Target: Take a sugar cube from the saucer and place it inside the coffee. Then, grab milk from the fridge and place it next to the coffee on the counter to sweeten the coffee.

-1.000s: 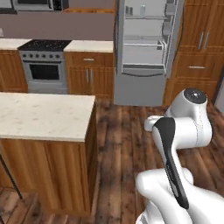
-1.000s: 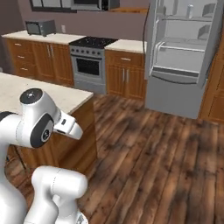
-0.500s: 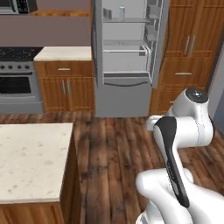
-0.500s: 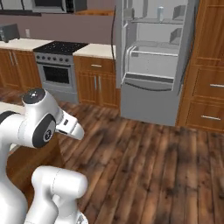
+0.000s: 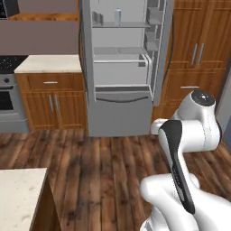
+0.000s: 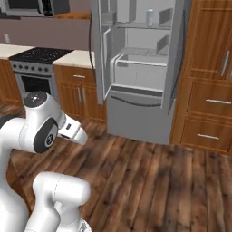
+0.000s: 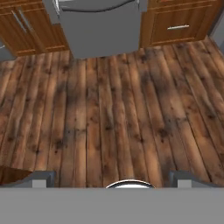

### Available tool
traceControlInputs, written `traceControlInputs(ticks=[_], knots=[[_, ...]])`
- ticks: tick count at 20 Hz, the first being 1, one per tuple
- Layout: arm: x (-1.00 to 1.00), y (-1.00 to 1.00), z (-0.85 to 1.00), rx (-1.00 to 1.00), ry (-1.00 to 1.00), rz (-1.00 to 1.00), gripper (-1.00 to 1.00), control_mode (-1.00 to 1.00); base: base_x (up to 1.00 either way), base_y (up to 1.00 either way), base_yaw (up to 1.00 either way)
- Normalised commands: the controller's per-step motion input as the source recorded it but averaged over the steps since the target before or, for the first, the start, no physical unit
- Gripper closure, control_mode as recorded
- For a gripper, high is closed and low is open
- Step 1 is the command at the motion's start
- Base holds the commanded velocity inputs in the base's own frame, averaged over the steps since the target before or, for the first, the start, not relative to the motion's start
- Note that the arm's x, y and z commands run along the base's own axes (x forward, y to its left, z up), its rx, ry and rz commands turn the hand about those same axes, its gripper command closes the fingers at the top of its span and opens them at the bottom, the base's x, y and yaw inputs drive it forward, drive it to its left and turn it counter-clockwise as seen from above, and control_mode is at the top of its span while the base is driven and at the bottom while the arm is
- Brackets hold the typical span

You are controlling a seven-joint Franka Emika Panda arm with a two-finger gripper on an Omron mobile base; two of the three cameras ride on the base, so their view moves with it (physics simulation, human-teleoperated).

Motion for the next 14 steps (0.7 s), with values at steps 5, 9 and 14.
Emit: traceControlInputs(ticks=[5, 9, 14], knots=[[0.0, 0.0, 0.0, 0.0, 0.0, 0.0, -1.0, 1.0, 1.0, -0.51, -0.04], [0.0, 0.0, 0.0, 0.0, 0.0, 0.0, -1.0, 1.0, 1.0, -0.13, -0.09], [0.0, 0.0, 0.0, 0.0, 0.0, 0.0, -1.0, 1.0, 1.0, 0.0, -0.09]])
